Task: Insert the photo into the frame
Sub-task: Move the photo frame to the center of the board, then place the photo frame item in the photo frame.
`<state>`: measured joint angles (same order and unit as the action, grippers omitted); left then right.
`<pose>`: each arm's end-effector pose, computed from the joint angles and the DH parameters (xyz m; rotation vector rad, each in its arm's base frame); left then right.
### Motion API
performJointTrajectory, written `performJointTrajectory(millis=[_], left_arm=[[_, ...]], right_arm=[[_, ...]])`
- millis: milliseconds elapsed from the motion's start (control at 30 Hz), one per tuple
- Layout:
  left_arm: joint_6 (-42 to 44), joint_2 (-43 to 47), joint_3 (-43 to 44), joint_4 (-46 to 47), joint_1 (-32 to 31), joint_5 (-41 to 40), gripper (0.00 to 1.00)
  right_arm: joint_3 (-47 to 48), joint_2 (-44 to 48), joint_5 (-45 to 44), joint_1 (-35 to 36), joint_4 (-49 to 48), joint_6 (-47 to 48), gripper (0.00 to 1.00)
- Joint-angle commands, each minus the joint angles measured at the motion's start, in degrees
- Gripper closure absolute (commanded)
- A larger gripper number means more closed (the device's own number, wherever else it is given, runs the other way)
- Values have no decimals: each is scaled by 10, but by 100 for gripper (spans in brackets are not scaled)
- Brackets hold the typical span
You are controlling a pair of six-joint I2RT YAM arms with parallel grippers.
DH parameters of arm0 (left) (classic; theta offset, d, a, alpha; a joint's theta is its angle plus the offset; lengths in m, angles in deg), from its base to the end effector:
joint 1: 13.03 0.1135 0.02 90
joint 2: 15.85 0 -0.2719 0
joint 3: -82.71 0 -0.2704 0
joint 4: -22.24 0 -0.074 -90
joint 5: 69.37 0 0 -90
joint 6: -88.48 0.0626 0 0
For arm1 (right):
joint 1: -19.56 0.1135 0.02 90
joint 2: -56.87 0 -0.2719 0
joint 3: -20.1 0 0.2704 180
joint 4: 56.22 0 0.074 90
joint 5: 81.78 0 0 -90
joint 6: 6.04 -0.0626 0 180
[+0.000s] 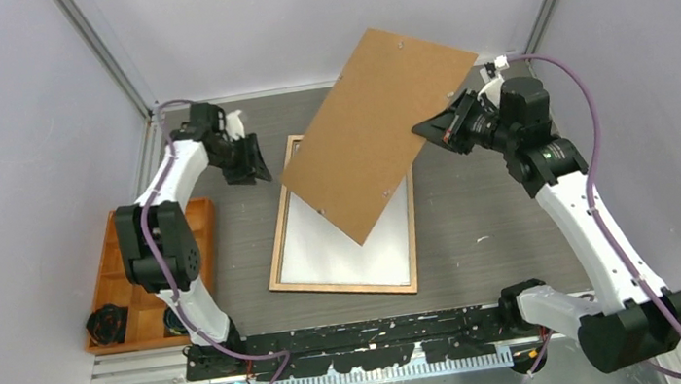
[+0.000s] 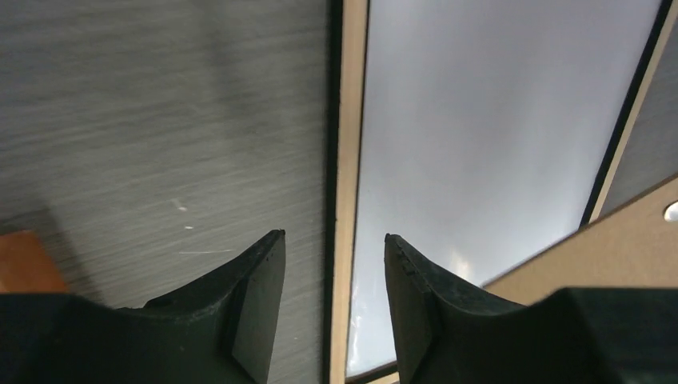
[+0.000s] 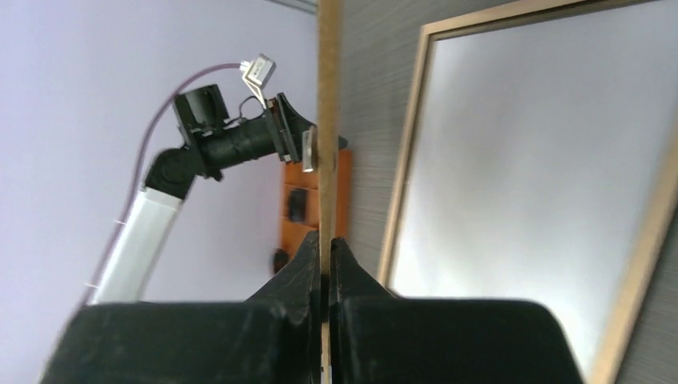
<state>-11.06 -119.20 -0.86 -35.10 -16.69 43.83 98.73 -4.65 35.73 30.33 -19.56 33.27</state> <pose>0.4059 -0.0507 0.2270 -0.0119 2.6807 -0.6164 0.2607 0.0790 0.3887 0.3621 2.0218 1.1561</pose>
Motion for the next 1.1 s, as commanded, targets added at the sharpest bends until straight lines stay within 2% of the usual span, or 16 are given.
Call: performJointTrajectory(millis=[0, 67, 400, 600, 767, 1067], left_arm=[[53, 29, 35, -37, 57, 34, 49], [71, 28, 28, -43, 66, 32, 49], [122, 10, 7, -38, 66, 11, 50], [134, -10, -3, -23, 63, -19, 54], [136, -21, -15, -7, 49, -49, 55], [140, -38, -26, 5, 4, -46, 56]], right_arm=[[-30, -40, 219, -25, -235, -139, 99], [-30, -60, 246, -24, -237, -114, 99], [-41, -101, 307, -25, -113, 71, 99], [-66, -156, 327, -26, -117, 113, 99], [-45, -208, 327, -26, -92, 155, 99], [-34, -291, 336, -26, -98, 180, 99]])
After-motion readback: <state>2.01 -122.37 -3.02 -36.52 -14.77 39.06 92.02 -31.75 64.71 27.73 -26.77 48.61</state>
